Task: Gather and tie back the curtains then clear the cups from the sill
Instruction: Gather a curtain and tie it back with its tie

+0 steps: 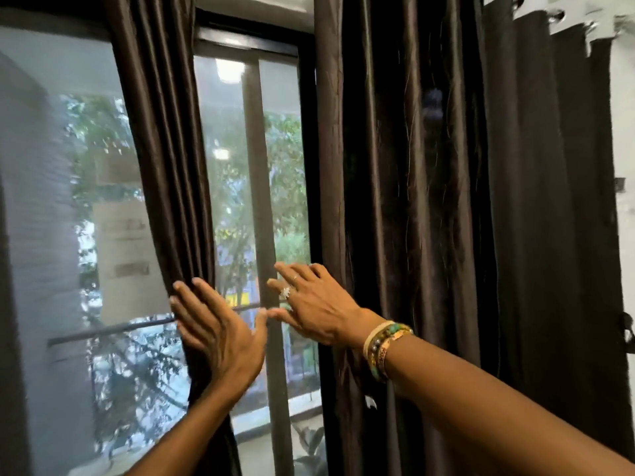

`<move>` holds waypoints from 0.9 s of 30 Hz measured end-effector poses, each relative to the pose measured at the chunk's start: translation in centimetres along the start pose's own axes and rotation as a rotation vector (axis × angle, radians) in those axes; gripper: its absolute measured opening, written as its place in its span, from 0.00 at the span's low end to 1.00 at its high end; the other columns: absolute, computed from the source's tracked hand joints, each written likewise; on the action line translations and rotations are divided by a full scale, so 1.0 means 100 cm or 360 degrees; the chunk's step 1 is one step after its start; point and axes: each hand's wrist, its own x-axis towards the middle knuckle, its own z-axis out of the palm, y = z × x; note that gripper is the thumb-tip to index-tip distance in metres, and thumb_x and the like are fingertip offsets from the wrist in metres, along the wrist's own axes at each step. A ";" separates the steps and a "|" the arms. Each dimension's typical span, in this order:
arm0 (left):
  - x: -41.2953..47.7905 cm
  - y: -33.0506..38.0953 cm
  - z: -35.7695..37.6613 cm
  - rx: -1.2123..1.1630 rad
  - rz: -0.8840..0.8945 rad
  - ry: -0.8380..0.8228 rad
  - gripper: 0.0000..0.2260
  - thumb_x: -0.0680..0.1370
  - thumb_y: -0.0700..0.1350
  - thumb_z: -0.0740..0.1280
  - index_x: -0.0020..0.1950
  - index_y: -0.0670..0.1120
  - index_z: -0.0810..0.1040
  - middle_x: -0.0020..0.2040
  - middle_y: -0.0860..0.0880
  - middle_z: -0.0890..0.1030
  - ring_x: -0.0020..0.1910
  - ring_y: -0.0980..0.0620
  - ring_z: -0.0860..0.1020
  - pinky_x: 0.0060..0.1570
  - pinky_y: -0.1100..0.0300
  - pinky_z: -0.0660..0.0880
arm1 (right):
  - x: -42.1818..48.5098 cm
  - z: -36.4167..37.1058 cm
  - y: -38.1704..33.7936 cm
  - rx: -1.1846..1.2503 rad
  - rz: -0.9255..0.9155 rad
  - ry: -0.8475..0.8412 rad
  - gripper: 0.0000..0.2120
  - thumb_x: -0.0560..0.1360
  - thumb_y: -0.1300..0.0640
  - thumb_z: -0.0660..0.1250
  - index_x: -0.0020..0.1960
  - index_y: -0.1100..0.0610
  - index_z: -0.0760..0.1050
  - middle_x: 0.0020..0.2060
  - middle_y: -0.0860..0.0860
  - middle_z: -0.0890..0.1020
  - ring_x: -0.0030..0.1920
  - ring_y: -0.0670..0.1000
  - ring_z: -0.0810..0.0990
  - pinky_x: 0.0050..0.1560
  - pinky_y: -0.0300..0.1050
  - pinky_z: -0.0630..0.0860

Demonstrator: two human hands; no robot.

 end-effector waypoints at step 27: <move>0.044 0.198 0.122 -0.0194 0.0470 -0.0453 0.15 0.83 0.49 0.60 0.66 0.43 0.75 0.61 0.45 0.80 0.62 0.42 0.78 0.54 0.59 0.71 | -0.084 0.002 0.236 0.0040 0.0400 -0.0026 0.37 0.79 0.36 0.34 0.80 0.57 0.44 0.80 0.55 0.40 0.79 0.53 0.37 0.76 0.52 0.34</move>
